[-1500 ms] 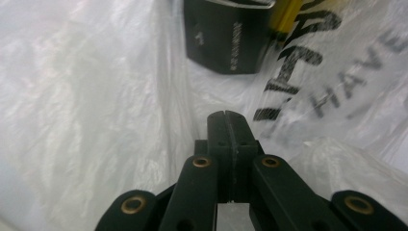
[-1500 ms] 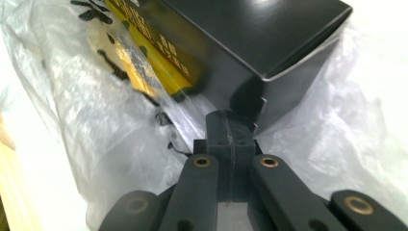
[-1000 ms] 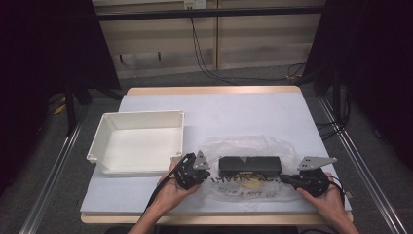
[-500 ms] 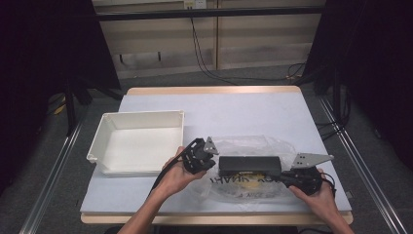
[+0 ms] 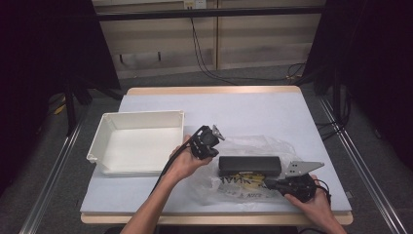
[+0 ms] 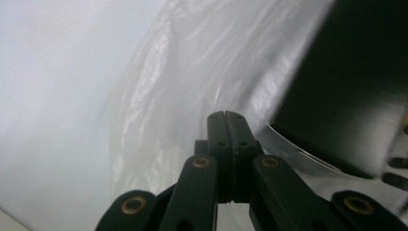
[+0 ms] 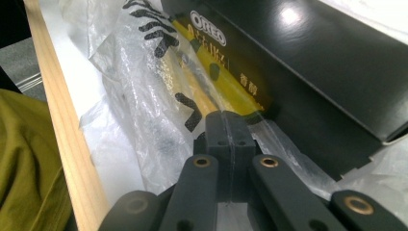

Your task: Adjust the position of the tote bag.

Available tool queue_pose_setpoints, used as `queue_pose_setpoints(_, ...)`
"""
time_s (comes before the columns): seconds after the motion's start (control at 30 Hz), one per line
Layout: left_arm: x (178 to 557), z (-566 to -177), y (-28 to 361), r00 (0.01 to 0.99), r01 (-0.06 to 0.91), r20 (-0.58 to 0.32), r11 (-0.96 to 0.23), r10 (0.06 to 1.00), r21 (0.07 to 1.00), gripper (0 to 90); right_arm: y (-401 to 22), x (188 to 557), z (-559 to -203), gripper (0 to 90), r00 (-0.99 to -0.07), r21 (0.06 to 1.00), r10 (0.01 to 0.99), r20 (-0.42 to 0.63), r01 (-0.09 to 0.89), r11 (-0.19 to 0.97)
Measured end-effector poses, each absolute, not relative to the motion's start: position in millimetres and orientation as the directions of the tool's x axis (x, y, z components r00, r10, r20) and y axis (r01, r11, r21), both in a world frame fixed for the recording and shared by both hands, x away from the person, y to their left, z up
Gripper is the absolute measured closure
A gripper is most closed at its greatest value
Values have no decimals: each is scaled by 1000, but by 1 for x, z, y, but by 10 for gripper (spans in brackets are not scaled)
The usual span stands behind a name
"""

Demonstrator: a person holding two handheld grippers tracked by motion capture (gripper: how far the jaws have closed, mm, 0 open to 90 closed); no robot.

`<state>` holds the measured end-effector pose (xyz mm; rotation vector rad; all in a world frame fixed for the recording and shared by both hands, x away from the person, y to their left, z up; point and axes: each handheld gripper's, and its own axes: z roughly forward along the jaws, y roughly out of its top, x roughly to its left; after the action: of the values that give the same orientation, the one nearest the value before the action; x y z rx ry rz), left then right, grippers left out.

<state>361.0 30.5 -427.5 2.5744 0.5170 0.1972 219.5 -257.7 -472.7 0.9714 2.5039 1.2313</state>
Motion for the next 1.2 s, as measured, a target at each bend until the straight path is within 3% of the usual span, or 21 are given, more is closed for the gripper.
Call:
queue_pose_setpoints(0.23, 375, -432, 30, 899, 378, 9, -784, 439, 492, 900, -260, 214, -473, 900, -773, 765, 624, 118, 471, 439)
queue_pose_setpoints(0.3, 377, -429, 30, 916, 342, 20, -805, 401, 486, 900, -260, 213, -473, 900, -774, 770, 622, 114, 465, 437)
queue_pose_setpoints(0.43, 377, -428, 30, 907, 357, 13, -785, 420, 506, 900, -263, 212, -470, 900, -767, 788, 631, 115, 458, 412)
queue_pose_setpoints(0.63, 372, -421, 42, 917, 329, 9, -766, 400, 553, 875, -278, 210, -462, 900, -727, 853, 673, 136, 432, 295)
queue_pose_setpoints(0.67, 370, -418, 44, 920, 319, 9, -761, 392, 565, 864, -283, 208, -459, 826, -706, 868, 696, 132, 421, 263)
queue_pose_setpoints(0.7, 370, -418, 44, 920, 319, 9, -761, 392, 565, 848, -283, 208, -459, 826, -706, 868, 696, 132, 421, 263)
queue_pose_setpoints(0.73, 367, -417, 45, 917, 321, 8, -750, 398, 578, 828, -286, 206, -456, 727, -688, 882, 716, 123, 407, 239)
queue_pose_setpoints(0.77, 366, -414, 46, 921, 307, 17, -753, 388, 582, 828, -286, 206, -456, 727, -688, 882, 716, 123, 407, 239)
queue_pose_setpoints(0.9, 360, -407, 49, 930, 283, 10, -730, 368, 622, 775, -292, 202, -451, 459, -664, 913, 738, 120, 365, 180)
queue_pose_setpoints(0.97, 358, -404, 51, 934, 267, 14, -721, 358, 639, 761, -293, 201, -450, 410, -659, 918, 743, 118, 357, 171)
queue_pose_setpoints(1.0, 358, -401, 54, 931, 260, 24, -709, 363, 656, 711, -295, 199, -449, 313, -639, 925, 762, 105, 345, 161)
queue_pose_setpoints(1.03, 358, -401, 54, 931, 260, 24, -709, 363, 656, 694, -295, 199, -449, 313, -639, 925, 762, 105, 345, 161)
queue_pose_setpoints(1.07, 358, -401, 55, 931, 263, 14, -695, 365, 669, 674, -298, 198, -447, 228, -619, 925, 777, 113, 350, 145)
queue_pose_setpoints(1.1, 357, -401, 56, 929, 267, 10, -687, 371, 675, 674, -298, 198, -447, 228, -619, 925, 777, 113, 350, 145)
queue_pose_setpoints(1.2, 351, -397, 58, 940, 241, 2, -669, 341, 703, 637, -306, 197, -445, 58, -609, 928, 780, 147, 359, 105)
